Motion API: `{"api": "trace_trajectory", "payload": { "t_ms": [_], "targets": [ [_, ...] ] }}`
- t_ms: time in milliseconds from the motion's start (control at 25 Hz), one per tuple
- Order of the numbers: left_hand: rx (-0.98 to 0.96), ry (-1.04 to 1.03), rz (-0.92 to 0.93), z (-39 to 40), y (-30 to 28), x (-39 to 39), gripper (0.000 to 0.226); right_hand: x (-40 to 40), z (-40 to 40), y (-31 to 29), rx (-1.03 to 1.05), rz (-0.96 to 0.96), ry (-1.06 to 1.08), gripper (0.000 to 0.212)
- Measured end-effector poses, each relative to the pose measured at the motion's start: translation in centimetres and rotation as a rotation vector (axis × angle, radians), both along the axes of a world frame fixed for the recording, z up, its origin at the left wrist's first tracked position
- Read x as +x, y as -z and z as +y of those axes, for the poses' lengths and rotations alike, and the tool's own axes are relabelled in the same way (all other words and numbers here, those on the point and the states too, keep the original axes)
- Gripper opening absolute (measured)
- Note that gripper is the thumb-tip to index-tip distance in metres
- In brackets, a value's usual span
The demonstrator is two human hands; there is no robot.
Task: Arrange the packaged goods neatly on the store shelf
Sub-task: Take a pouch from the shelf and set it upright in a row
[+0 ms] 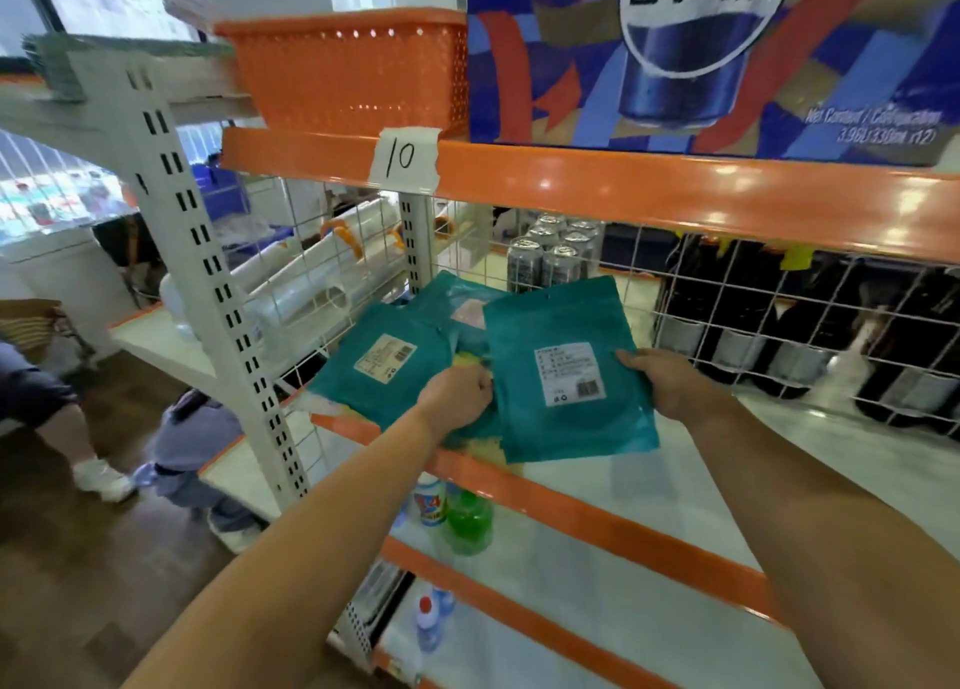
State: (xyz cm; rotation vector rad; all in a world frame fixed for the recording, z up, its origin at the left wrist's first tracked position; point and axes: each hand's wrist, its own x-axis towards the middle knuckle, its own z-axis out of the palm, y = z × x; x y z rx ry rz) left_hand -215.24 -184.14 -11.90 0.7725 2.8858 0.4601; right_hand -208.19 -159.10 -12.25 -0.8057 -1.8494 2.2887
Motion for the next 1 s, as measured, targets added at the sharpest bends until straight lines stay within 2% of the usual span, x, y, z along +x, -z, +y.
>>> {"api": "trace_trajectory", "payload": {
  "t_ms": [240, 400, 600, 1000],
  "targets": [
    [0.013, 0.05, 0.077, 4.8, 0.8, 1.9, 0.027, 5.4, 3.4, 1.6, -0.063, 0.087, 0.153, 0.027],
    [-0.078, 0.163, 0.082, 8.5, 0.3, 3.9, 0.028, 9.8, 4.9, 1.4, -0.052, 0.102, 0.287, 0.012],
    [-0.072, 0.358, 0.195, 12.9, -0.7, 4.6, 0.026, 15.2, 6.6, 0.8, -0.076, 0.072, 0.553, 0.011],
    [0.01, 0.739, 0.084, 18.7, 2.8, 13.8, 0.034, 30.5, 3.4, 4.0, -0.097, 0.079, 1.013, 0.011]
  ]
}}
